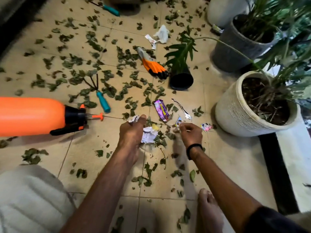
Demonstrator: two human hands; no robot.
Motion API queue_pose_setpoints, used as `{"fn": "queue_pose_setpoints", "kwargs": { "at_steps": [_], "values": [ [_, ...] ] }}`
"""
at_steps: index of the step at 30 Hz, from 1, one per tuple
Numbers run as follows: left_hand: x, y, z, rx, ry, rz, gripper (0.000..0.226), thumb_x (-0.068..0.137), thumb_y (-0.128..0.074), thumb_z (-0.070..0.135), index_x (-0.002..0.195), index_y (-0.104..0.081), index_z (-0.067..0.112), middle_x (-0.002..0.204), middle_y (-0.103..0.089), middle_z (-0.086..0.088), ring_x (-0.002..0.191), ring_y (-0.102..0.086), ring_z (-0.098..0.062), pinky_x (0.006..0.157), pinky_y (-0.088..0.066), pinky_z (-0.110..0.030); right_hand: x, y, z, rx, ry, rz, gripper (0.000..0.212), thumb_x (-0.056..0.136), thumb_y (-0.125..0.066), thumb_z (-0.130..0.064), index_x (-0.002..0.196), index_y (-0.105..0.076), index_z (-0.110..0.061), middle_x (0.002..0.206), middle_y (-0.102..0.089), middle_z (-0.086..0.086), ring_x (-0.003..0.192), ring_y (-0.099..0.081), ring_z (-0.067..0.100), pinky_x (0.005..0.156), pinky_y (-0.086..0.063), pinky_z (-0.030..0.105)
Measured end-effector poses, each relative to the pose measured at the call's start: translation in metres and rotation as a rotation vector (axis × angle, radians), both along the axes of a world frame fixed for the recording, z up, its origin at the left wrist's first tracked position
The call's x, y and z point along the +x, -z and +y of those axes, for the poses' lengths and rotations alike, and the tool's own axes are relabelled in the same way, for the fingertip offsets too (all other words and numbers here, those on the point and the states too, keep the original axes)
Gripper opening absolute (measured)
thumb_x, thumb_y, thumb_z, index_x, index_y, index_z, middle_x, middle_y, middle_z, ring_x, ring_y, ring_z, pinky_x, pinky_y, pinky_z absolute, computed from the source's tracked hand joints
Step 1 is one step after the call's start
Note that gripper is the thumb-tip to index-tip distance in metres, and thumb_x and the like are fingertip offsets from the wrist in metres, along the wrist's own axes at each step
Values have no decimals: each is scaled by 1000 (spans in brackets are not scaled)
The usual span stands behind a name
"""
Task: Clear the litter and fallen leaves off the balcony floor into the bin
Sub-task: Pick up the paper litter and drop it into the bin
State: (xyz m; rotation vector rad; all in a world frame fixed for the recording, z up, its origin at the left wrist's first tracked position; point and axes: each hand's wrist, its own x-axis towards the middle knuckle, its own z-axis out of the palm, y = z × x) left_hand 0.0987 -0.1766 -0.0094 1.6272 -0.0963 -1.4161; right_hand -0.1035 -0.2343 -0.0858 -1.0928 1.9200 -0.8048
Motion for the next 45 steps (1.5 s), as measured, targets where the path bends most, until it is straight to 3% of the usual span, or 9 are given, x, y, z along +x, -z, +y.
{"fn": "queue_pose_setpoints", "kwargs": {
  "at_steps": [5,11,15,23,27,30,38,42,45],
  "values": [
    [-17,-10,-21,-18,13,171,24,101,-62,33,93,-67,10,58,-72,-3,46,-68,-18,51,-58,-30,-87,57,-29,-88,-197,584,24,99,-59,-15,119,-71,-8,133,-57,22,128,-48,40,111,-40,42],
    [-35,-20,-14,-21,48,278,29,100,-61,40,86,-61,14,61,-73,-6,47,-69,-23,37,-56,-41,-114,84,-36,-163,-400,775,11,82,-62,2,85,-73,-1,92,-70,20,89,-63,36,77,-44,31],
    [-27,-22,-9,33,-13,300,21,103,-59,30,95,-61,11,60,-73,-11,48,-71,-24,47,-60,-43,-113,82,-23,-202,-438,822,16,90,-60,-4,94,-75,-7,102,-73,16,93,-63,35,80,-50,35],
    [-7,-4,1,100,-75,175,30,97,-67,34,108,-65,5,90,-76,-20,55,-73,-26,47,-59,-36,-59,29,-26,-148,4,132,20,88,-77,-12,106,-68,-17,97,-73,-2,95,-71,17,87,-60,36],
    [0,2,-1,88,-78,48,31,96,-69,37,107,-60,9,109,-71,-22,59,-74,-27,51,-60,-38,-2,-23,-27,28,-112,-381,49,76,-85,-11,116,-57,-12,102,-77,12,87,-76,21,71,-63,33],
    [-2,1,-2,62,-55,23,32,94,-71,41,100,-61,11,95,-74,-16,65,-75,-27,50,-60,-38,30,-53,-16,178,-280,-657,38,76,-83,-2,108,-62,-4,107,-76,18,84,-76,24,66,-61,28],
    [-21,11,-6,114,95,7,109,47,-77,89,123,-69,12,116,-74,-15,99,-74,-32,84,-62,-45,63,-48,22,-71,-434,-337,22,79,-75,11,80,-76,-11,82,-77,4,76,-72,12,74,-58,25],
    [-23,12,4,171,177,12,57,87,-69,63,98,-72,7,84,-78,-14,60,-75,-22,53,-59,-30,56,-42,31,-28,-535,-245,37,73,-64,23,79,-78,-10,75,-76,-5,68,-70,2,67,-54,17],
    [-21,18,11,223,218,-20,40,96,-66,48,88,-68,9,77,-72,-11,62,-71,-25,64,-64,-39,54,-32,34,141,-686,-191,39,78,-62,19,84,-81,-15,78,-77,-6,72,-69,4,70,-56,24]
  ]
}}
